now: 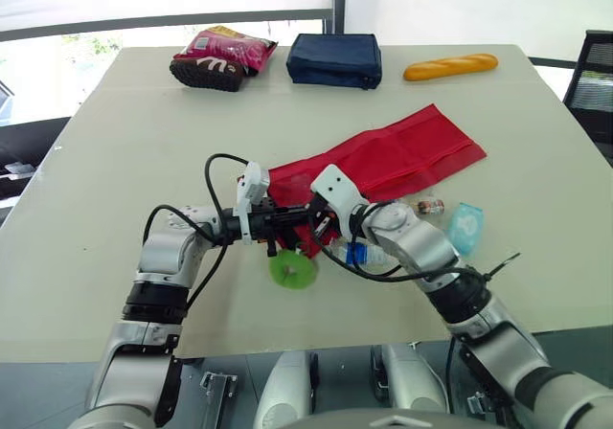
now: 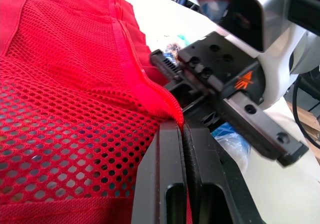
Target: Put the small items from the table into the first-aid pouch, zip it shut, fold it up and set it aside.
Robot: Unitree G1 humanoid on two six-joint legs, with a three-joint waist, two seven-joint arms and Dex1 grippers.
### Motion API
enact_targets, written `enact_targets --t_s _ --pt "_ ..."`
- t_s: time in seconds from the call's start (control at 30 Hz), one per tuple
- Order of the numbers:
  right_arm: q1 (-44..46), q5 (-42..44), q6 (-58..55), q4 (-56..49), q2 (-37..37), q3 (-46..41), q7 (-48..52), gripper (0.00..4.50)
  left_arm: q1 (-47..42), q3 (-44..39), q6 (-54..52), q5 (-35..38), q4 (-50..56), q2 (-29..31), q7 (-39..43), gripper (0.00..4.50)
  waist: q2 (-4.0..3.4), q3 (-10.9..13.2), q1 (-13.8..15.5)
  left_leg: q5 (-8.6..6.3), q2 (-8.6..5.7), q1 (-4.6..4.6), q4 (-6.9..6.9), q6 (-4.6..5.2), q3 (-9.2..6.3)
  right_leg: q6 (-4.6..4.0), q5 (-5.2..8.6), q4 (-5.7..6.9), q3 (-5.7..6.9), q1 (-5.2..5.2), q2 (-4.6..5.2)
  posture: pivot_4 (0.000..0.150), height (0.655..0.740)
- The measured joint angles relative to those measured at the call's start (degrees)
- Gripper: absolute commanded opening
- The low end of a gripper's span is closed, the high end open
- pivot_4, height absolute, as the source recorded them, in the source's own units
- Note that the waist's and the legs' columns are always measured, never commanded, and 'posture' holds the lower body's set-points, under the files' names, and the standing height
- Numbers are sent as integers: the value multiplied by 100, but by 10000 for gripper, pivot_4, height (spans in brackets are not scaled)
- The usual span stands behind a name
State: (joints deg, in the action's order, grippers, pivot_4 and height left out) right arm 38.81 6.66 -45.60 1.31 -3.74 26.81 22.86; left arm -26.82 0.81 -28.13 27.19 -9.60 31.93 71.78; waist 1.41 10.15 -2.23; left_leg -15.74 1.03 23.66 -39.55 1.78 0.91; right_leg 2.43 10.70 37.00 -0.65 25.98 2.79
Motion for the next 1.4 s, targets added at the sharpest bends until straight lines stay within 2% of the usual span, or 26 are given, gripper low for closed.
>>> enact_targets --t_s 0.3,0.57,0.7,0.87,0.93,1.17,1.2,1.23,1.3,1.37,1.4 --pt "-304 -75 479 -33 117 -230 10 163 -11 1 203 -27 -60 11 97 0 0 0 4 0 0 2 0 -1 -1 -1 0 -1 1 0 1 1500 7134" --pt "-1101 244 331 -1630 -896 -589 598 163 -13 96 616 -347 -490 235 304 0 0 0 5 0 -2 -1 0 0 0 0 0 0 0 0 1 1500 7134" --pt "-1679 618 330 -2585 -1553 -1130 992 163 -179 153 1062 -636 -1015 453 443 0 0 0 10 0 -1 -1 0 0 -1 0 1 0 3 0 -1 1500 7134" --pt "-2592 1055 1181 -3328 -1818 -1966 1308 163 -817 198 1815 -1103 -2181 618 459 0 3 -2 57 1 -2 -4 -2 0 -3 2 1 -1 7 -7 -2 1500 7134" --pt "-3113 1268 1497 -3576 -2037 -2456 1442 163 -1347 232 2507 -1560 -3083 715 293 0 5 -2 91 0 -2 -5 -7 0 -1 3 1 -4 7 -14 -2 1500 7134" --pt "-3683 1874 1801 -3915 -2293 -3440 1559 163 -2183 361 3796 -2341 -4628 711 -336 0 8 -3 140 0 0 -10 -11 1 5 5 1 -3 4 -18 -2 1500 7134" --pt "-3724 1911 1806 -3935 -2315 -3505 1555 2609 -2232 376 3873 -2385 -4730 689 -372 0 8 -3 144 0 0 -9 -11 1 4 5 1 -2 4 -18 -2 1500 7134" --pt "-3773 1948 1807 -3956 -2360 -3562 1555 5700 -2284 378 3947 -2427 -4842 669 -425 4786 8 -3 150 0 0 -8 -12 1 3 5 1 -2 5 -18 -2 1500 7134" --pt "-3891 2084 1801 -4026 -2492 -3726 1559 12234 -2363 377 4112 -2532 -5073 645 -546 8735 8 -3 147 0 0 -8 -13 1 4 5 0 -2 5 -18 -2 1500 7134" --pt "-3999 2221 1769 -4107 -2636 -3912 1561 21834 -2444 374 4209 -2591 -5239 634 -601 17555 10 -4 146 0 0 -7 -14 1 3 5 0 -2 6 -19 -2 1500 7134" --pt "-4031 2405 1689 -4161 -2708 -4061 1538 29222 -2477 366 4279 -2593 -5291 635 -536 24680 10 -4 145 0 0 -8 -15 1 3 6 0 -1 5 -20 -2 1500 7134"
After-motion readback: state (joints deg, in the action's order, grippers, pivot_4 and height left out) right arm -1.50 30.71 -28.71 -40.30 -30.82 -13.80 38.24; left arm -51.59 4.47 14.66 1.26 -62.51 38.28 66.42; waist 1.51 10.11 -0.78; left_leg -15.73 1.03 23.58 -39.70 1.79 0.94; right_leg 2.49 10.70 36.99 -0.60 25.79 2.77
